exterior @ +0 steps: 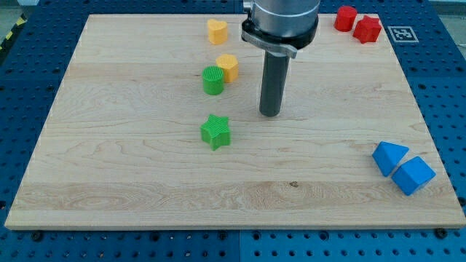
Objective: Make a triangle out of yellow blocks and the green circle
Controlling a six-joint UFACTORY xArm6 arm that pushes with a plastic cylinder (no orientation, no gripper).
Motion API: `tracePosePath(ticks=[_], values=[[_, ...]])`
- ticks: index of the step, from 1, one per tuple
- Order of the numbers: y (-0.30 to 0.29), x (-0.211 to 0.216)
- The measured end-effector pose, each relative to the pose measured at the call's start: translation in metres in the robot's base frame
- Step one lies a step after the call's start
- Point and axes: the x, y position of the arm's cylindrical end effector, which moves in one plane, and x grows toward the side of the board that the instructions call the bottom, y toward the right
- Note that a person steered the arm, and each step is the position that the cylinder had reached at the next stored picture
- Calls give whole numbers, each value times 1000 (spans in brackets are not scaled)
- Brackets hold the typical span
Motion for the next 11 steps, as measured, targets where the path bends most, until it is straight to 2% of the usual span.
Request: tracePosePath(ticks=[2, 3, 5, 8, 10, 11], values=[[0, -11], [-24, -13], [-76, -58], [-129, -60], [-132, -110], [-115, -112]])
